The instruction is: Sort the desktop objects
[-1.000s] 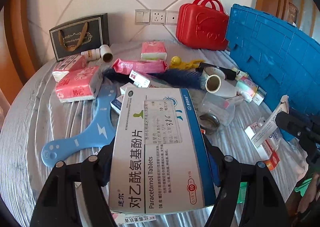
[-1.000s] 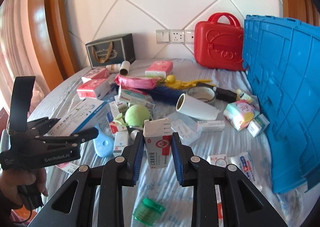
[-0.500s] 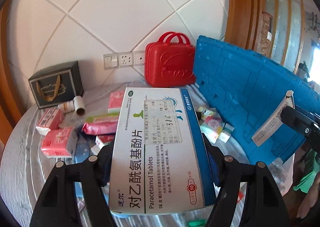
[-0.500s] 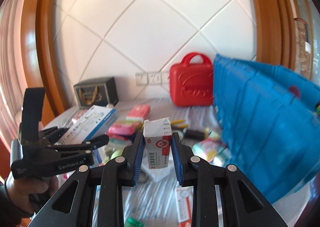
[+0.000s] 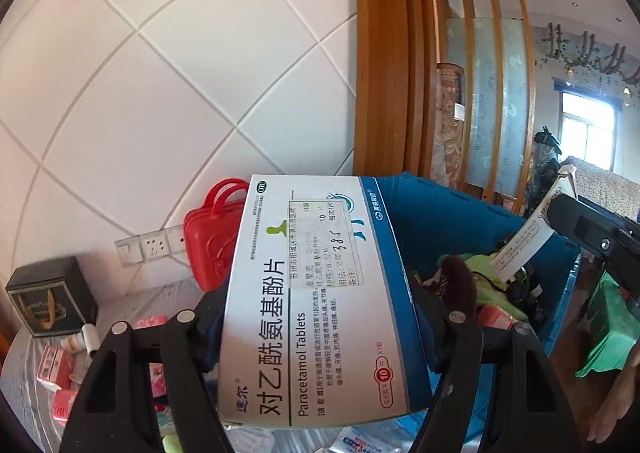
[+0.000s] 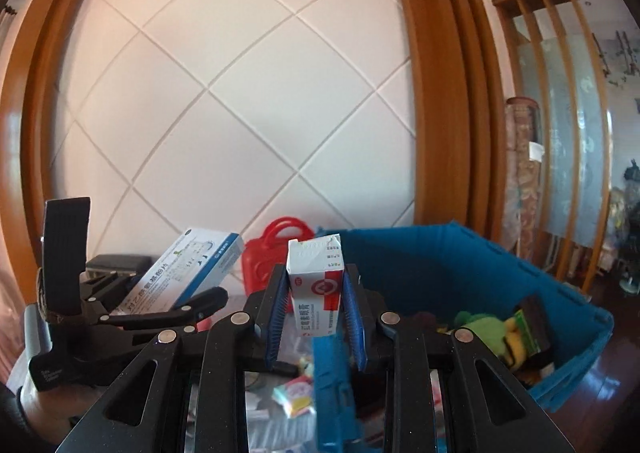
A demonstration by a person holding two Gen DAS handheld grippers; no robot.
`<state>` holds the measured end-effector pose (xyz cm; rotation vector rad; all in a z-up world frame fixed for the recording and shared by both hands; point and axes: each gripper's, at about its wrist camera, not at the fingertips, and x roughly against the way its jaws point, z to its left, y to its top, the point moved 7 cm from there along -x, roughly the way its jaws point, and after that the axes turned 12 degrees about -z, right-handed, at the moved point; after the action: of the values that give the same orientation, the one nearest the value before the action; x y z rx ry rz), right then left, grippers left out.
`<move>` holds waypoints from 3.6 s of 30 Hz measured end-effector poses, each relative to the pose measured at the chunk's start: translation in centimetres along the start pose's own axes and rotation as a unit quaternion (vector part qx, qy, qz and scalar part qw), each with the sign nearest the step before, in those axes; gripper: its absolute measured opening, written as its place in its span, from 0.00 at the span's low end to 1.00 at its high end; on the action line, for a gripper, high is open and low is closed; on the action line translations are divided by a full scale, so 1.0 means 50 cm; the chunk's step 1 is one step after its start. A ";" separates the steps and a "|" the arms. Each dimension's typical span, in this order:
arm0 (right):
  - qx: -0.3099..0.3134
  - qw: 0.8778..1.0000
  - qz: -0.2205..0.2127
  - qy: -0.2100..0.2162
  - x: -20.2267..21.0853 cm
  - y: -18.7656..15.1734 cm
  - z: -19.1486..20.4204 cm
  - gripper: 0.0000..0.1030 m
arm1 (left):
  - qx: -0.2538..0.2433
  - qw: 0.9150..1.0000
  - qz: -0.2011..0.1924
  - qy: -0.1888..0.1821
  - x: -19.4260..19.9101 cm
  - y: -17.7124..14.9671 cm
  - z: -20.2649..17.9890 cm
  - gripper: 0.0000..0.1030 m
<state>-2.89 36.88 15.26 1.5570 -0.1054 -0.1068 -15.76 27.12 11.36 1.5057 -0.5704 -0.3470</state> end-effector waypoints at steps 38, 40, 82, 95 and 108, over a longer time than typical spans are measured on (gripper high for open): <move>0.013 0.992 0.047 -0.117 -0.093 -0.014 -0.266 0.98 | -0.020 0.999 0.030 -0.019 -0.159 0.036 -0.208 0.95; 0.013 0.993 0.047 -0.107 -0.098 -0.016 -0.248 0.98 | -0.018 0.999 0.030 -0.010 -0.152 0.032 -0.189 0.95; 0.010 0.999 0.044 0.020 -0.010 -0.135 0.252 0.98 | 0.072 0.976 0.018 0.204 0.255 -0.145 0.317 0.95; 0.023 0.999 0.039 -0.002 0.031 -0.165 0.270 0.98 | 0.065 0.973 0.011 0.222 0.336 -0.197 0.358 0.95; 0.017 0.999 0.035 -0.020 0.050 -0.159 0.291 0.98 | 0.061 0.967 0.000 0.247 0.411 -0.203 0.407 0.95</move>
<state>-2.39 22.01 7.48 1.5848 -0.1932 -0.0808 -8.76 -1.67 3.56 1.6343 -0.1955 0.0713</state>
